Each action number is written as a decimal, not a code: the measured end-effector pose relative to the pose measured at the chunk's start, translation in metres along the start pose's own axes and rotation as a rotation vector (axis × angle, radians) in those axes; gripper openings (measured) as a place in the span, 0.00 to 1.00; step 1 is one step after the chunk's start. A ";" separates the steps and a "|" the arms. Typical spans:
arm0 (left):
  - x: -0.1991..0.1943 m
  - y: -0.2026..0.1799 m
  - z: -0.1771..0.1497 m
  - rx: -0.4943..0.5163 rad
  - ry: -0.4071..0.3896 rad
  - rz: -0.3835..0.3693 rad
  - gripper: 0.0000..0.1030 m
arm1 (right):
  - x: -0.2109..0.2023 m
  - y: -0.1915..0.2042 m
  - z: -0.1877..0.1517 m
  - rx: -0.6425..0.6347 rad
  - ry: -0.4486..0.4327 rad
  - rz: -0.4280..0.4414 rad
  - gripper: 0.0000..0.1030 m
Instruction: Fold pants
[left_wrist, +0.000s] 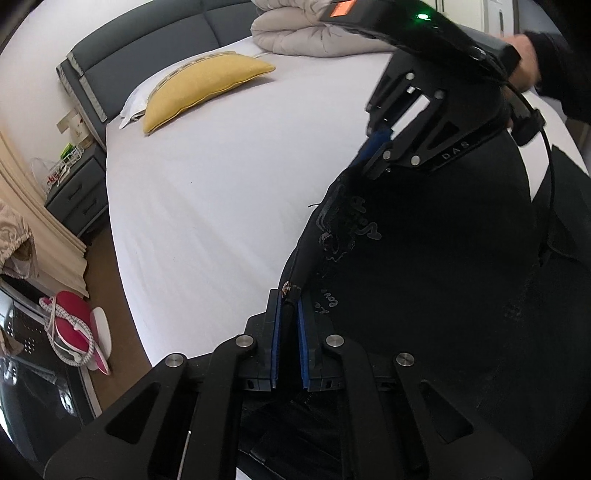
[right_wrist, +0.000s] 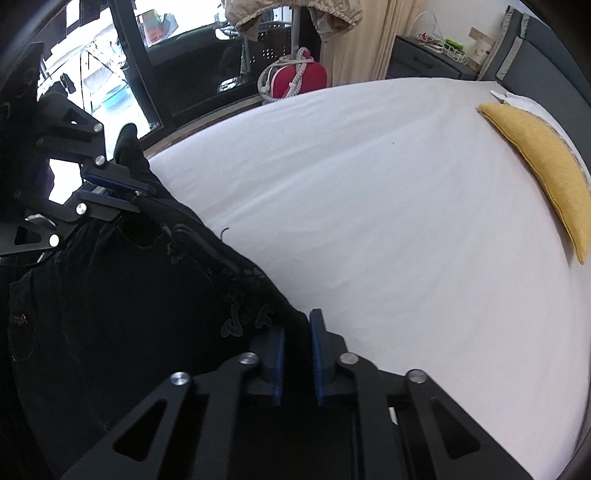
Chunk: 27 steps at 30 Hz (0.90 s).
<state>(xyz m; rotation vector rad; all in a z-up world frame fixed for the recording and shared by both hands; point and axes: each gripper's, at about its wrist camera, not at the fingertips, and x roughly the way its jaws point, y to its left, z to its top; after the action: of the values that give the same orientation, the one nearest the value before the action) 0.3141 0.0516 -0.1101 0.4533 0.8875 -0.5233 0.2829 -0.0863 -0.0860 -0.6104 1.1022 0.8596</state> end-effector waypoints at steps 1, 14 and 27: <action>-0.003 0.000 -0.002 -0.008 -0.002 -0.004 0.07 | -0.002 0.002 -0.001 0.005 -0.010 -0.003 0.09; -0.074 -0.029 -0.052 -0.043 -0.016 -0.029 0.07 | -0.045 0.098 -0.031 -0.068 -0.148 -0.059 0.07; -0.146 -0.126 -0.146 0.088 0.052 -0.052 0.02 | -0.070 0.234 -0.130 -0.383 -0.018 -0.267 0.06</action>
<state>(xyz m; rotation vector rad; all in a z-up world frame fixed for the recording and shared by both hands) 0.0736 0.0711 -0.0915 0.5268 0.9303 -0.6027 0.0067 -0.0811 -0.0688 -1.0414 0.8196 0.8443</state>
